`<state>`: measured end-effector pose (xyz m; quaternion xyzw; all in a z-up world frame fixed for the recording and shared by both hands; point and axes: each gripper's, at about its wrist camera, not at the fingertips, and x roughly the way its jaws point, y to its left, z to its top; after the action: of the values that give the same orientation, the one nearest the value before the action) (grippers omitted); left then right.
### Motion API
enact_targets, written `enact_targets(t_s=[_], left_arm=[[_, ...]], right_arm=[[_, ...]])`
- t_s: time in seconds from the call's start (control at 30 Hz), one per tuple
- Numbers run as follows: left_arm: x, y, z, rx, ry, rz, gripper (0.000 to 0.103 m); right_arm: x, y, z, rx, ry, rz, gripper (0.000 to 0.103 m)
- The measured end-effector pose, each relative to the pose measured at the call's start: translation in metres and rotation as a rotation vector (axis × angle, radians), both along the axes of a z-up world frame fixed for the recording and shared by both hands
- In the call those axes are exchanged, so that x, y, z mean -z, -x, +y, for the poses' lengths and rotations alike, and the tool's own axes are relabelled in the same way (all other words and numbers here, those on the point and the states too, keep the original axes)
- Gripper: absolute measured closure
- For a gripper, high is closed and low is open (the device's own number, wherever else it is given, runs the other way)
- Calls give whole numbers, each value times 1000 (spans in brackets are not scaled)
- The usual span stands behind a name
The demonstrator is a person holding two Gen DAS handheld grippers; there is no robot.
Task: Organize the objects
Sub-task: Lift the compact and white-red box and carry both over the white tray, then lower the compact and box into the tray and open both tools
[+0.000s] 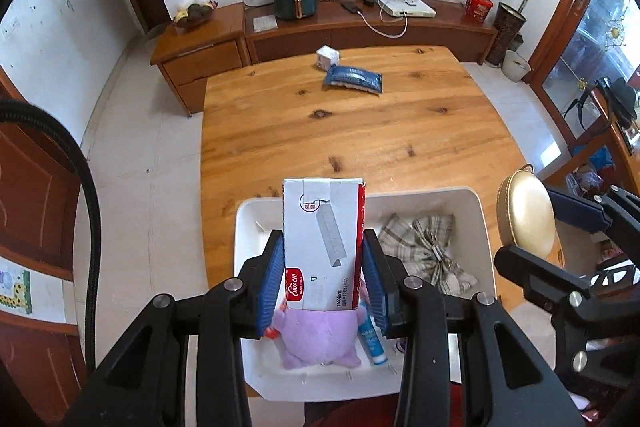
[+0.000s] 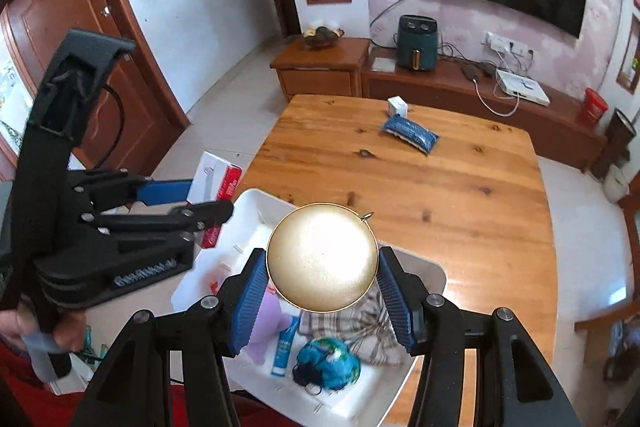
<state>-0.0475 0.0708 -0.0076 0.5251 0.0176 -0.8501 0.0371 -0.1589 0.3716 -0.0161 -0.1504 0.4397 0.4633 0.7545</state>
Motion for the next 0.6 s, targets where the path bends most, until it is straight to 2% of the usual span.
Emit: enact_targets(t_s=[0.2, 0.33, 0.6], left_arm=[[17, -8, 12, 3, 19, -29, 62], [31, -11, 16, 1, -15, -61, 62], [41, -16, 19, -7, -18, -72, 62]], right_arm=[[16, 8, -10, 36, 43, 45, 47], [31, 6, -21, 100, 80, 72, 47], [46, 2, -28, 153, 105, 128, 47]])
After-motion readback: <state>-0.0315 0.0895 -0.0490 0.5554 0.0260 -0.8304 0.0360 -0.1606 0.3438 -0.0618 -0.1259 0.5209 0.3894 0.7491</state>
